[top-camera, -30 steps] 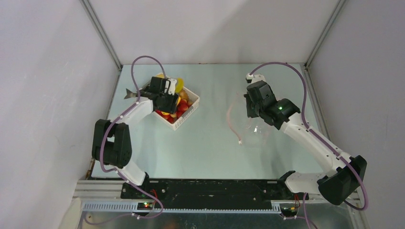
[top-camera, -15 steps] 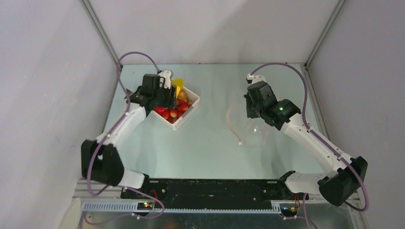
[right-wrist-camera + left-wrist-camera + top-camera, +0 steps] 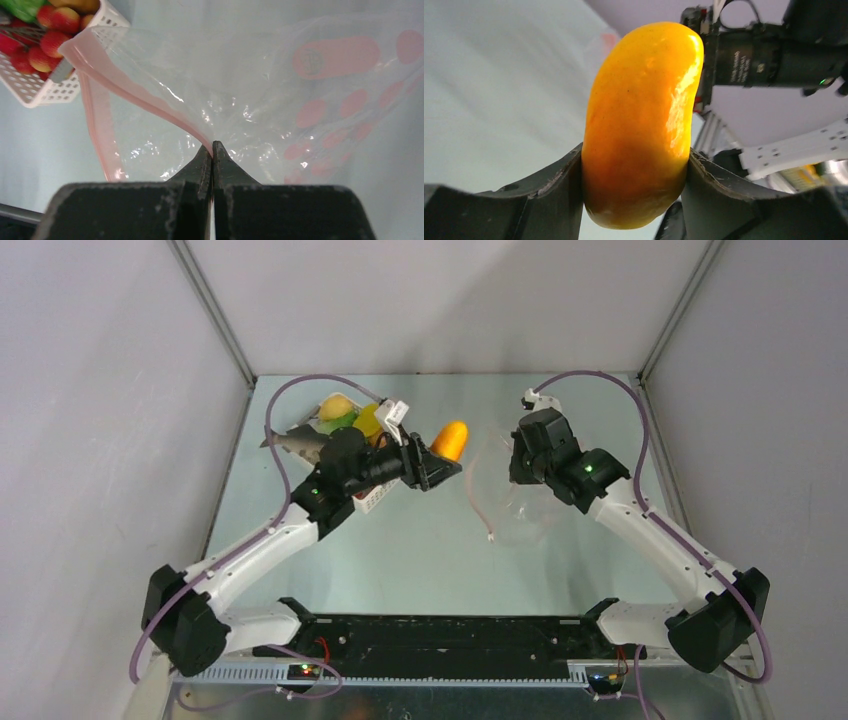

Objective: Place the food in the zip-top bag and seal the zipper
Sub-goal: Place the fake bread in the zipper food storage bag.

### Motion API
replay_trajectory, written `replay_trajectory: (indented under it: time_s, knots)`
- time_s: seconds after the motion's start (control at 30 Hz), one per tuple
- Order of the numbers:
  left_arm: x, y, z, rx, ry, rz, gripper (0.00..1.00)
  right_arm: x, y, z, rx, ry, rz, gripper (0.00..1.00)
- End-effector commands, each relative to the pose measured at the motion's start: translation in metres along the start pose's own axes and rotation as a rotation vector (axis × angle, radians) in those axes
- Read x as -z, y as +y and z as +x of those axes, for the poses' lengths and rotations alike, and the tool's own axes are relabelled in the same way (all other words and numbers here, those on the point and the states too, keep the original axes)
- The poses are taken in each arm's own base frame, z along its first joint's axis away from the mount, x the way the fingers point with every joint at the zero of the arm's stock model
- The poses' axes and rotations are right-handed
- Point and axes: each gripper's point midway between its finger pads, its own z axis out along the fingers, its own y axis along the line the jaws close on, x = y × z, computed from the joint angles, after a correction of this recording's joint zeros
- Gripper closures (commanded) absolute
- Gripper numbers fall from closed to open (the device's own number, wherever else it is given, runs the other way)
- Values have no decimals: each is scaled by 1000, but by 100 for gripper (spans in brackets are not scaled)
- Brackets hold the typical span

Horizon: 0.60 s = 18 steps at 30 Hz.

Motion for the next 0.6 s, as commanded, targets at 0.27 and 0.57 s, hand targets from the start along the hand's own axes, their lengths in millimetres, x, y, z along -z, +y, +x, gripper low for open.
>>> replay_trajectory:
  time_s: [0.27, 0.57]
  knots:
    - [-53, -62, -22, 270, -109, 281, 74, 19, 51, -13, -220, -62, -241, 100]
    - [-65, -27, 11, 279, -44, 64, 77, 34, 59, -19, -303, -96, -319, 100]
